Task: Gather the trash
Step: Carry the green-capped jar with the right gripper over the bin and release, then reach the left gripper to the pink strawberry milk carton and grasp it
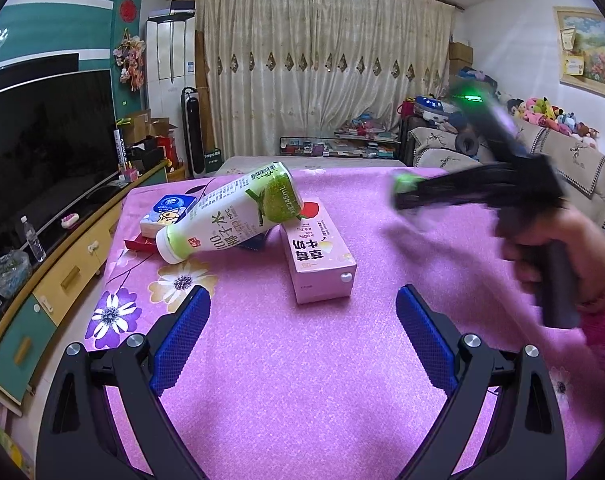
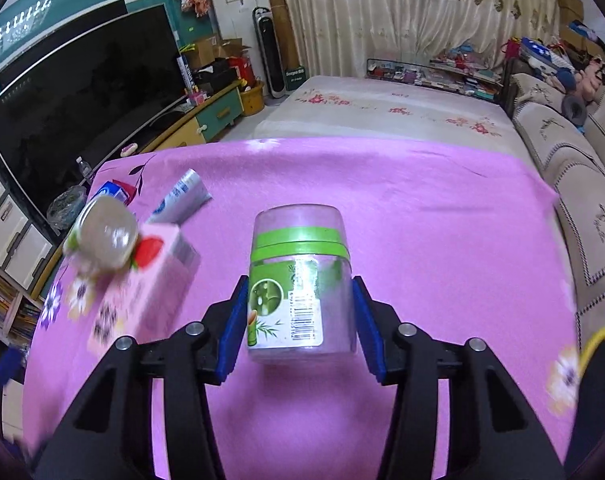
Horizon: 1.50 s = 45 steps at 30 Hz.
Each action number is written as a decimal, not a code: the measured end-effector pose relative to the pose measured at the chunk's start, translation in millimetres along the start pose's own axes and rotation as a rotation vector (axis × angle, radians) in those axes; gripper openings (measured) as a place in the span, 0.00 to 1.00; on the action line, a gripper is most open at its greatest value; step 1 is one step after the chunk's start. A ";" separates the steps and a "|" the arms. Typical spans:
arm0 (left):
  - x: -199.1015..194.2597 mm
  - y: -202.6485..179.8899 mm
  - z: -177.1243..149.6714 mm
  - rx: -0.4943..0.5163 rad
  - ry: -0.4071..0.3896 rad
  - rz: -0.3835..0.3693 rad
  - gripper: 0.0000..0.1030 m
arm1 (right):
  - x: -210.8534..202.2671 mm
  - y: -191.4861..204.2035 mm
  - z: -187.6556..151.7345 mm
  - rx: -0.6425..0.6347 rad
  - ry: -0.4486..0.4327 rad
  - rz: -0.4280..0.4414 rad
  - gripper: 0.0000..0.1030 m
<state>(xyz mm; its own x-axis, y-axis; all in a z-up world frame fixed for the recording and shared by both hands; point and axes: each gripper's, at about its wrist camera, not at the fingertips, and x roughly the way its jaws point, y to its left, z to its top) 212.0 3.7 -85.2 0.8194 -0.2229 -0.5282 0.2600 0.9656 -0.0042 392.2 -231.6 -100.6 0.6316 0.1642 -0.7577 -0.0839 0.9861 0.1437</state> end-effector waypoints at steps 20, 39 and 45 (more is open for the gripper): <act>23.7 -14.8 1.9 0.027 0.124 0.012 0.90 | -126.9 -273.2 -158.1 0.433 -0.030 -0.354 0.46; 76.3 -20.4 36.0 -0.081 0.236 0.002 0.90 | -111.0 -318.8 -186.0 0.499 -0.003 -0.415 0.60; 100.0 -17.1 49.2 -0.101 0.257 0.025 0.90 | -113.2 -311.4 -185.6 0.483 -0.014 -0.393 0.60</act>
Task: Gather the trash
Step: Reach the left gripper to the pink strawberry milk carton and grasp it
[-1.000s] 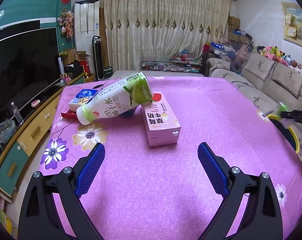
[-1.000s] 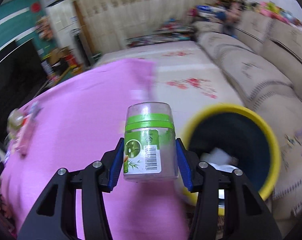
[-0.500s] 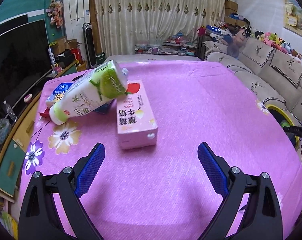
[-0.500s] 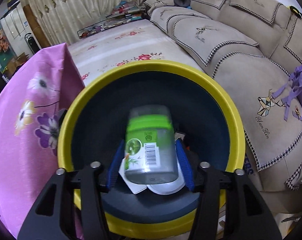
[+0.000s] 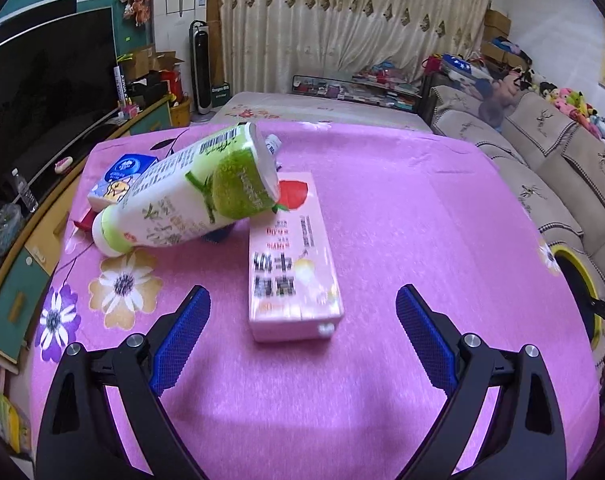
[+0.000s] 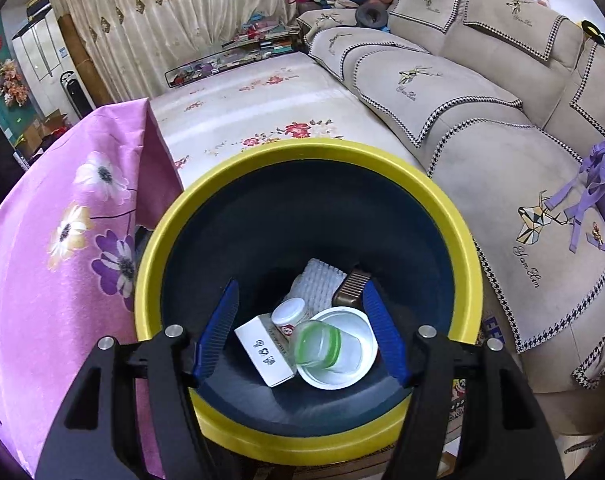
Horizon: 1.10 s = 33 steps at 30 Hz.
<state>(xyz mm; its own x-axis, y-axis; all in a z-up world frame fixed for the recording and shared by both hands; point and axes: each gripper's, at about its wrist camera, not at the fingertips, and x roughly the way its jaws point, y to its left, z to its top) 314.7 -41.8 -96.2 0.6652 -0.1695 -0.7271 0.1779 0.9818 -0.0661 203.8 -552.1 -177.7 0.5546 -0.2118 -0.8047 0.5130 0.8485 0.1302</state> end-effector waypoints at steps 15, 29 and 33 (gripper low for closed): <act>58.1 0.8 22.5 -0.017 0.079 0.108 0.58 | -12.5 9.0 0.2 -0.022 -0.011 0.038 0.60; 25.0 -33.2 -10.5 0.064 0.100 0.022 0.47 | -20.0 7.3 -3.2 -0.020 -0.018 0.059 0.60; 1.4 -71.4 -23.7 0.134 0.072 -0.027 0.47 | -27.1 8.3 -1.3 -0.025 -0.034 0.070 0.60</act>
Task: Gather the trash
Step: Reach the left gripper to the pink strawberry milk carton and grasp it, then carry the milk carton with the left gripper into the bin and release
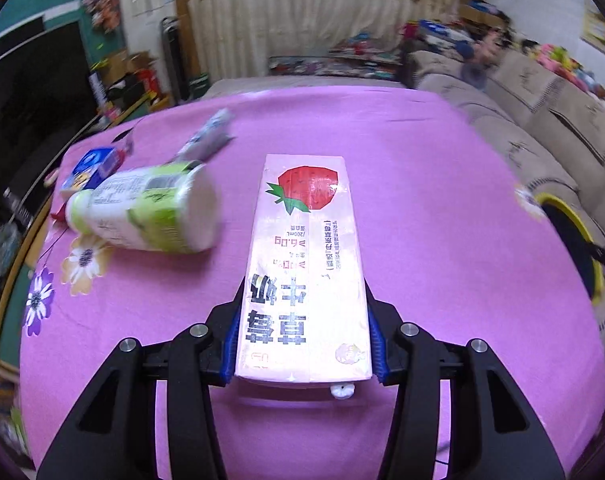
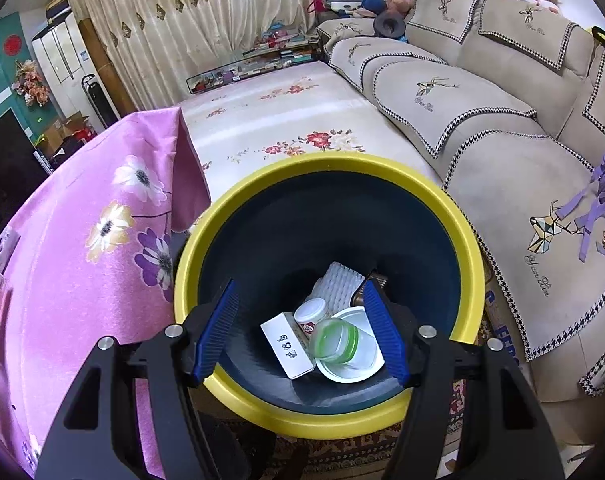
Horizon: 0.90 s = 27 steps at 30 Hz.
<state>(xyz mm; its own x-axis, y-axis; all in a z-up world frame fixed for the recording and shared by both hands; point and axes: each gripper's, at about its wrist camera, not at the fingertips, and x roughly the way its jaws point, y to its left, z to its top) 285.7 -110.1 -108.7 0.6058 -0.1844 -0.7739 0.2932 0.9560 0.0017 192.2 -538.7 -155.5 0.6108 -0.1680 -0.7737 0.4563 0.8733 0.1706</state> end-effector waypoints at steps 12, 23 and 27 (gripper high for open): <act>-14.8 -146.8 -6.9 0.205 0.000 -0.237 0.47 | -28.6 -14.5 1.1 -0.013 -0.060 -0.009 0.60; 2.4 -303.7 11.5 0.401 0.037 -0.363 0.48 | -54.6 -74.4 -0.7 0.056 -0.102 -0.063 0.60; 13.4 -350.9 18.6 0.447 0.047 -0.386 0.48 | -58.7 -91.9 -3.4 0.085 -0.113 -0.070 0.60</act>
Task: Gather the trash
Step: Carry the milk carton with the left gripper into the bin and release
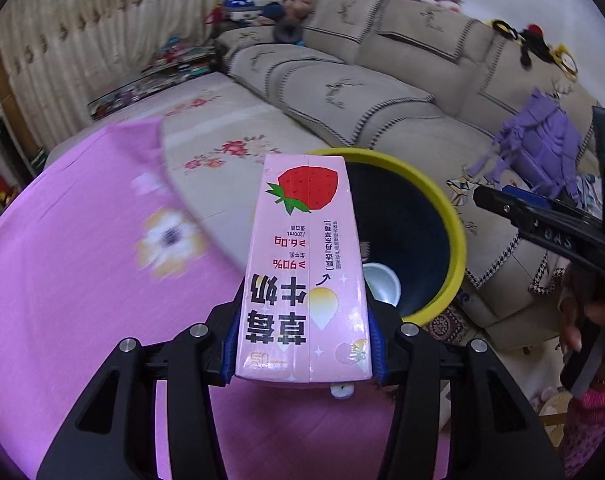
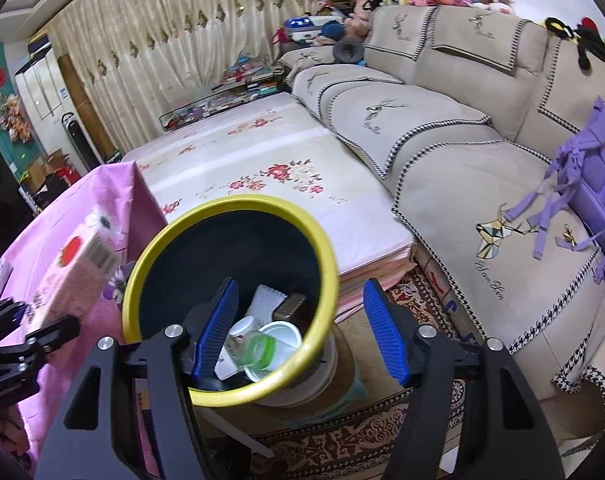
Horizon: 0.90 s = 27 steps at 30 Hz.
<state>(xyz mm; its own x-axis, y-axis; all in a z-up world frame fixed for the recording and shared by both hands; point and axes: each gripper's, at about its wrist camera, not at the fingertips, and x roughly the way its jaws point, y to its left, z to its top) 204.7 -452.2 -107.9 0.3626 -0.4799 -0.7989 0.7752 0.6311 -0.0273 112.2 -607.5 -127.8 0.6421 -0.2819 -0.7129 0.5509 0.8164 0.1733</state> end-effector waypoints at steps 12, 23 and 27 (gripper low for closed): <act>68.4 -39.8 47.1 0.044 0.036 -0.021 0.48 | -12.3 -32.5 -4.0 0.045 -0.023 -0.042 0.60; 3.9 2.2 26.1 -0.037 -0.058 -0.039 0.84 | -20.6 -18.3 -2.4 0.021 -0.032 -0.039 0.60; -58.8 45.9 -12.2 -0.090 -0.141 -0.014 0.89 | -23.2 5.8 0.0 -0.015 -0.034 -0.011 0.61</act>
<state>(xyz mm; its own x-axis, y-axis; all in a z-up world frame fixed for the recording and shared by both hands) 212.6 -387.7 -69.5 0.4259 -0.5661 -0.7058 0.7337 0.6725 -0.0967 100.4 -596.3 -110.2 0.6537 -0.3078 -0.6913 0.5504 0.8203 0.1553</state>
